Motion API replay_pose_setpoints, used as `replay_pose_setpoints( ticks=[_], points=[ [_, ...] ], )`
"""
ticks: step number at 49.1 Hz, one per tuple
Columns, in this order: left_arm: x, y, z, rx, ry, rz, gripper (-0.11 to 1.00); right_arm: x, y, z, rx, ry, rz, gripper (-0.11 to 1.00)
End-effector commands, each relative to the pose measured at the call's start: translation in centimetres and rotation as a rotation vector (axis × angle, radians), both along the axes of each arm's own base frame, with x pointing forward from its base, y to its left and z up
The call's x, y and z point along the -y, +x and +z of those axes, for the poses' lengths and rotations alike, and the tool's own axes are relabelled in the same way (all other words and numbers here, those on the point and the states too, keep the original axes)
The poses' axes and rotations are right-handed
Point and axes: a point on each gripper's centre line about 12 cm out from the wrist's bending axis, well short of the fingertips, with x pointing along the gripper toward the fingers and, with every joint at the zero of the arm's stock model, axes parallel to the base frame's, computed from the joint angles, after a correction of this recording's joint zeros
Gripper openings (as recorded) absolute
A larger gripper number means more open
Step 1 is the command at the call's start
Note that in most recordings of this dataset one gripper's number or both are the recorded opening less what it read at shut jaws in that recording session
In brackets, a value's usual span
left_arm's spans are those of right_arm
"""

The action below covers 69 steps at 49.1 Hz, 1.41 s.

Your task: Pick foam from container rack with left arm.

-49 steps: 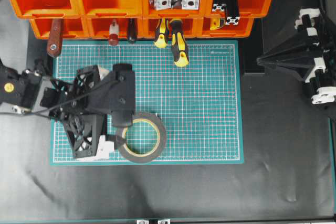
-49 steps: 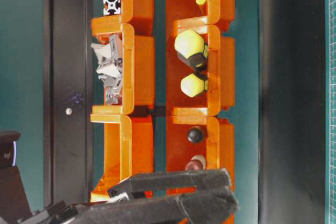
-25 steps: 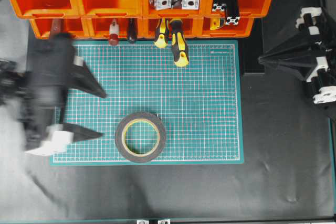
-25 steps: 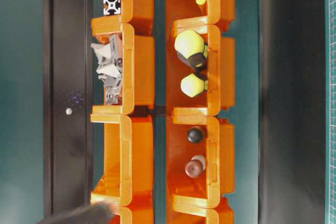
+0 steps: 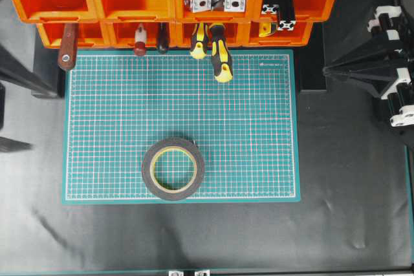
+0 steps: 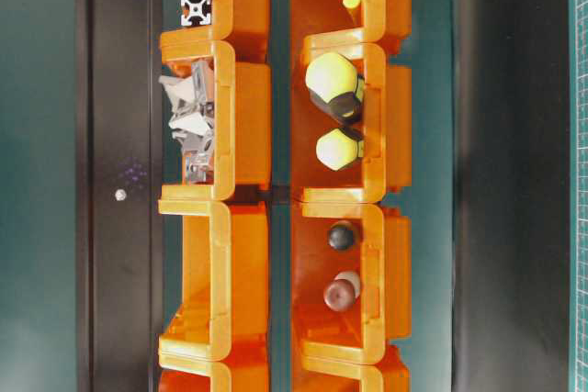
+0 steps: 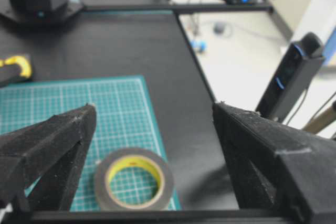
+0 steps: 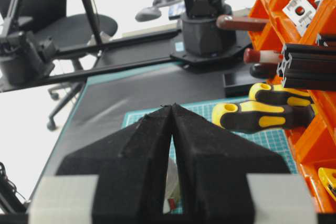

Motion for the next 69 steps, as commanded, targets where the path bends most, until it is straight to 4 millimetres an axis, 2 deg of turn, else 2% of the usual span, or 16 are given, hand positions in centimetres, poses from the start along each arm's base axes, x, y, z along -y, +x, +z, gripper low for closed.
replay_pose_setpoints(
  ticks=[1,8,15,32,69],
  points=[
    [-0.7,-1.4,0.4,0.05,-0.01,0.017,0.85,-0.1,0.2,1.3,0.039,-0.004,0.005,0.0],
    [-1.6,-2.8,0.0,0.08,-0.016,0.046,0.85,-0.2,0.2,1.4,0.043,-0.002,0.009,0.0],
    [-2.2,-3.3,-0.4,0.086,-0.017,0.073,0.85,-0.3,0.1,1.6,0.051,-0.001,0.016,0.0],
    [-2.9,-3.5,-0.8,0.101,-0.021,0.106,0.85,-0.3,-0.2,2.4,0.081,0.001,0.017,0.0],
    [-2.9,-4.1,-1.0,0.114,-0.027,0.106,0.85,-0.3,-0.3,1.8,0.026,0.002,0.019,0.0]
  ],
)
